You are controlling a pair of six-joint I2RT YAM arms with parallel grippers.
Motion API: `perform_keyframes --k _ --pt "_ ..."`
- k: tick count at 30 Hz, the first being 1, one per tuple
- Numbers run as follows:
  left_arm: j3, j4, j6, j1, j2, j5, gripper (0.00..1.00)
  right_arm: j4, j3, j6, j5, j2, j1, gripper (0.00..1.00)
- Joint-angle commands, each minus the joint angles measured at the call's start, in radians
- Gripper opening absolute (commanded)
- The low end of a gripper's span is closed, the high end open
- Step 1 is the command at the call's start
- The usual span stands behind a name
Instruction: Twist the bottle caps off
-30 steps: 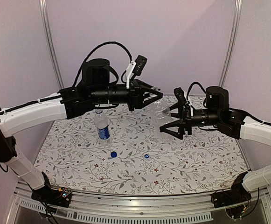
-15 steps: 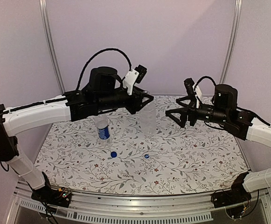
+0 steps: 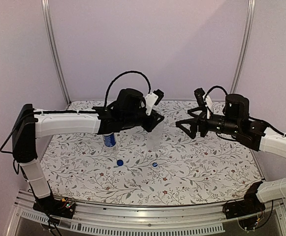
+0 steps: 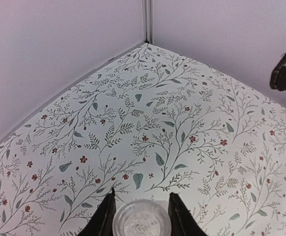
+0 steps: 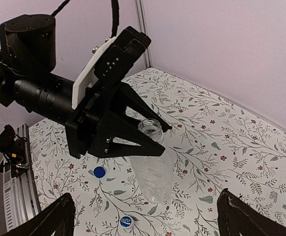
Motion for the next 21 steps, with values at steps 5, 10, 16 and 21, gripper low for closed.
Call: perform_keyframes --k 5,10,16,21 --pt "-0.043 0.145 -0.014 0.020 0.024 -0.001 0.00 -0.001 -0.024 0.010 0.009 -0.041 -0.006 0.99" --pt "-0.070 0.170 -0.030 0.025 0.033 0.005 0.00 -0.005 -0.024 0.009 0.014 -0.048 -0.007 0.99" --pt "-0.109 0.198 -0.047 0.025 0.036 0.010 0.00 -0.006 -0.020 0.008 0.014 -0.045 -0.007 0.99" --pt "-0.131 0.205 -0.053 0.025 0.037 0.010 0.04 -0.004 -0.023 0.010 0.016 -0.040 -0.007 0.99"
